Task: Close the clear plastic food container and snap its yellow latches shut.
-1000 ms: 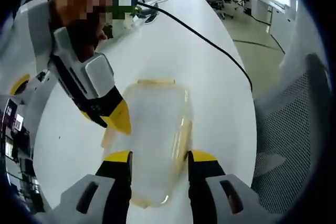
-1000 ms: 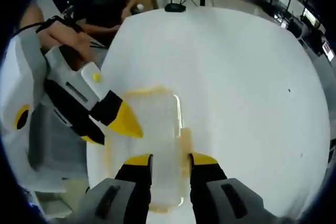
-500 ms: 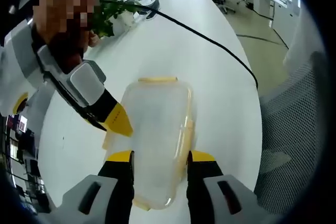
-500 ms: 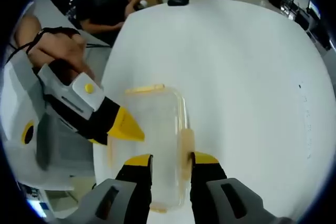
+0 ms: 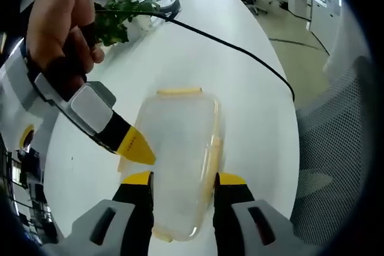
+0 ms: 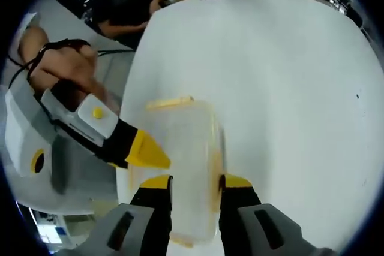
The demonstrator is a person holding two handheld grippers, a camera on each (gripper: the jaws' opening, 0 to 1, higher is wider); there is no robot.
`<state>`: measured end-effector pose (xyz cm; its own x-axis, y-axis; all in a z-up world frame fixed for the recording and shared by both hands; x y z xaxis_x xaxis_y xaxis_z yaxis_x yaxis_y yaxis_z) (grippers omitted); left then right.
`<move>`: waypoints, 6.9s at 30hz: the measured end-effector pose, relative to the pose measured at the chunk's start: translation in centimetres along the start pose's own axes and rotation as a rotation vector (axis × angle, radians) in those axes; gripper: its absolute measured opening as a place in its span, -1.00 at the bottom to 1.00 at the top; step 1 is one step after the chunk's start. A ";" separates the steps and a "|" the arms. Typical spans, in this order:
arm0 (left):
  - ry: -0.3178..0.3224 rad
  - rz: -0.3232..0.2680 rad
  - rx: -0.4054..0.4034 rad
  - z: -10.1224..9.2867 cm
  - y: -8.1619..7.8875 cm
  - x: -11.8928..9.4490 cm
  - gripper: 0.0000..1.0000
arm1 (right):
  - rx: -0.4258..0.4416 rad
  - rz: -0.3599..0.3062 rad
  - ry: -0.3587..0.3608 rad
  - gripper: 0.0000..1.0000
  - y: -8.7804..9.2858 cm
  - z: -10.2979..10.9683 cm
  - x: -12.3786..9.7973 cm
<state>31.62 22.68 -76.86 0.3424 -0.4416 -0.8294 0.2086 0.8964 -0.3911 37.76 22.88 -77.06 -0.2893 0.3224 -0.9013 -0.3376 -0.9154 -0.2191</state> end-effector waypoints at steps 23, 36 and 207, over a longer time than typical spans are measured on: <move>0.035 -0.041 0.013 0.4 -0.2 -1.1 -0.17 | -0.062 -0.109 0.123 -0.16 0.2 0.7 -0.8; 0.072 -0.069 -0.017 1.0 0.5 -2.1 0.11 | -0.089 -0.122 0.194 0.02 0.9 1.0 -2.3; 0.170 -0.003 0.068 2.3 14.8 -4.4 0.50 | -0.155 -0.031 0.406 0.37 -4.8 4.7 3.3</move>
<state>35.33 37.76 -78.05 0.1832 -0.4259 -0.8860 0.2725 0.8880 -0.3705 34.16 29.44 -77.27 0.1052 0.2574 -0.9606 -0.1930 -0.9423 -0.2737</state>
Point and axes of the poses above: the point that each gripper's makers call its tool centre point, and the gripper's own axes: x roughly forward along the fingers, z roughly to its left, y roughly out of its underside, the point moved 1 cm from there along -x, roughly backward along the fingers, and after that the axes turned 8 degrees about x, right-handed, at the moved point
